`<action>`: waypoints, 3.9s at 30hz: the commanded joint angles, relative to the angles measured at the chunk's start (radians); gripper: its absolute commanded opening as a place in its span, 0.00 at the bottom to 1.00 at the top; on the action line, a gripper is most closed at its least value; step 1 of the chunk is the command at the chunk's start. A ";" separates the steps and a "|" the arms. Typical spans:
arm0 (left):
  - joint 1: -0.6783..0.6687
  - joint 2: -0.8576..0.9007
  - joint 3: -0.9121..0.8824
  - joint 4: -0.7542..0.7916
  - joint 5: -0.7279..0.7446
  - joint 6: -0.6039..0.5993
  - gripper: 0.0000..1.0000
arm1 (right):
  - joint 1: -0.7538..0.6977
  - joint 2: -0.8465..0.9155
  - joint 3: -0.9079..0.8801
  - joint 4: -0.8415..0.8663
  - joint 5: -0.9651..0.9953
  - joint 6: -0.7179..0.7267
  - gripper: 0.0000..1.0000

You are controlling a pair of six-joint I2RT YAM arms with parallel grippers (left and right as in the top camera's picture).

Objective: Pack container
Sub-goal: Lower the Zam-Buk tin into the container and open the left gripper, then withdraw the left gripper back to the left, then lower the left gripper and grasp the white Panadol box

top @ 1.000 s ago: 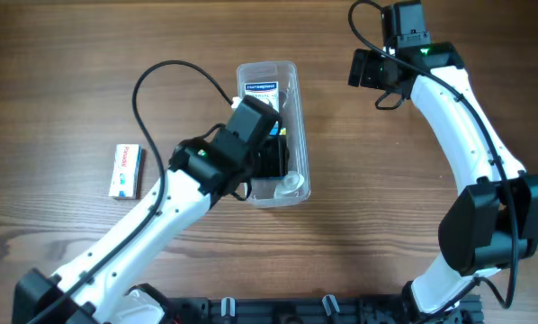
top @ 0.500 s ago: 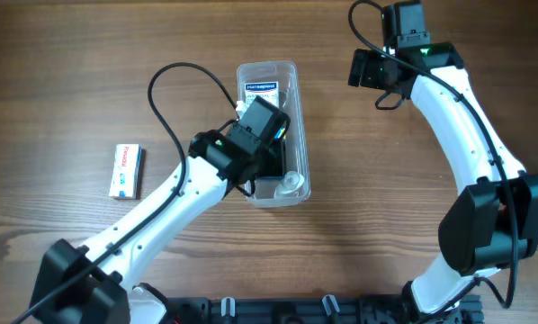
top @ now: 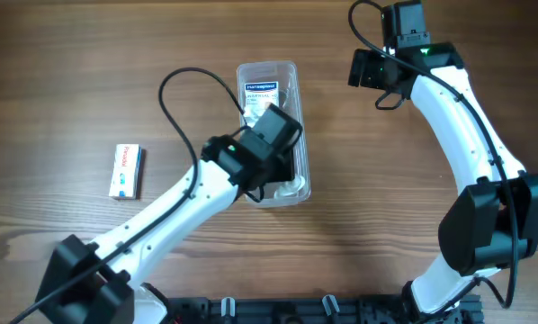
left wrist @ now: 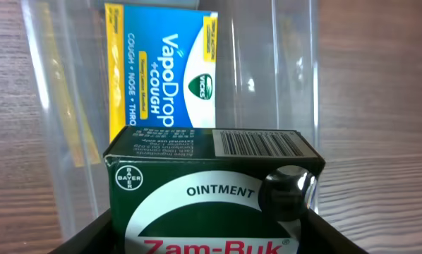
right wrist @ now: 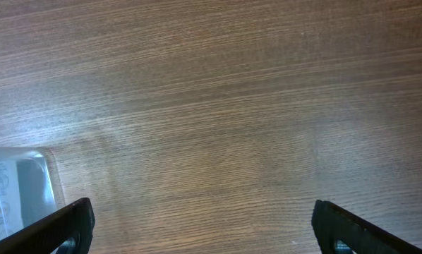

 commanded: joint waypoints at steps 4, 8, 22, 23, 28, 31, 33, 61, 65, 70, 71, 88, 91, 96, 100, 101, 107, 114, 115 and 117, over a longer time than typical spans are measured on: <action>-0.028 0.033 0.017 -0.007 -0.093 -0.058 0.55 | -0.003 -0.021 0.014 0.000 0.009 -0.011 1.00; -0.028 0.033 0.017 -0.014 -0.103 -0.065 0.55 | -0.002 -0.021 0.014 0.000 0.009 -0.011 1.00; -0.028 0.033 0.017 -0.032 -0.121 -0.080 0.72 | -0.002 -0.021 0.014 0.000 0.009 -0.011 1.00; -0.028 0.033 0.017 -0.035 -0.121 -0.080 0.72 | -0.002 -0.021 0.014 0.000 0.009 -0.011 1.00; -0.028 0.032 0.017 -0.037 -0.122 -0.079 0.72 | -0.002 -0.021 0.014 0.000 0.009 -0.011 1.00; -0.027 0.032 0.018 -0.031 -0.133 -0.079 0.72 | -0.002 -0.021 0.014 0.000 0.009 -0.011 0.99; -0.027 0.031 0.020 -0.027 -0.133 -0.079 0.72 | -0.002 -0.021 0.014 0.000 0.009 -0.011 1.00; 0.222 -0.195 0.074 -0.034 -0.395 0.149 0.48 | -0.002 -0.021 0.014 0.000 0.009 -0.011 1.00; 0.391 -0.217 0.074 -0.035 -0.408 0.243 0.72 | -0.002 -0.021 0.014 0.000 0.009 -0.011 1.00; 0.587 -0.180 0.071 -0.039 -0.364 0.276 0.94 | -0.002 -0.021 0.014 0.000 0.009 -0.011 1.00; 0.629 -0.166 0.071 -0.039 -0.354 0.321 0.95 | -0.002 -0.021 0.014 0.000 0.009 -0.011 1.00; 0.940 0.138 0.069 -0.046 -0.057 0.558 1.00 | -0.002 -0.021 0.014 0.003 0.009 -0.011 1.00; 0.952 0.187 0.069 -0.046 -0.029 0.558 1.00 | -0.002 -0.021 0.014 0.002 0.009 -0.011 1.00; 0.953 0.254 0.063 -0.046 0.003 0.558 1.00 | -0.002 -0.021 0.014 0.002 0.009 -0.011 1.00; 0.953 0.282 0.045 -0.036 0.003 0.558 1.00 | -0.002 -0.021 0.014 0.003 0.009 -0.011 1.00; 0.953 0.283 0.045 -0.039 0.004 0.558 0.99 | -0.002 -0.021 0.014 0.002 0.009 -0.011 1.00; 0.953 0.288 0.040 -0.042 0.050 0.558 0.95 | -0.002 -0.021 0.014 0.003 0.009 -0.011 1.00; 0.953 0.291 -0.016 0.001 0.060 0.558 0.97 | -0.002 -0.021 0.014 0.003 0.009 -0.011 1.00; 0.953 0.291 -0.031 0.018 0.060 0.558 0.98 | -0.002 -0.021 0.014 0.003 0.009 -0.011 1.00; 0.954 0.291 -0.051 0.039 0.055 0.558 0.99 | -0.002 -0.021 0.014 0.003 0.009 -0.011 1.00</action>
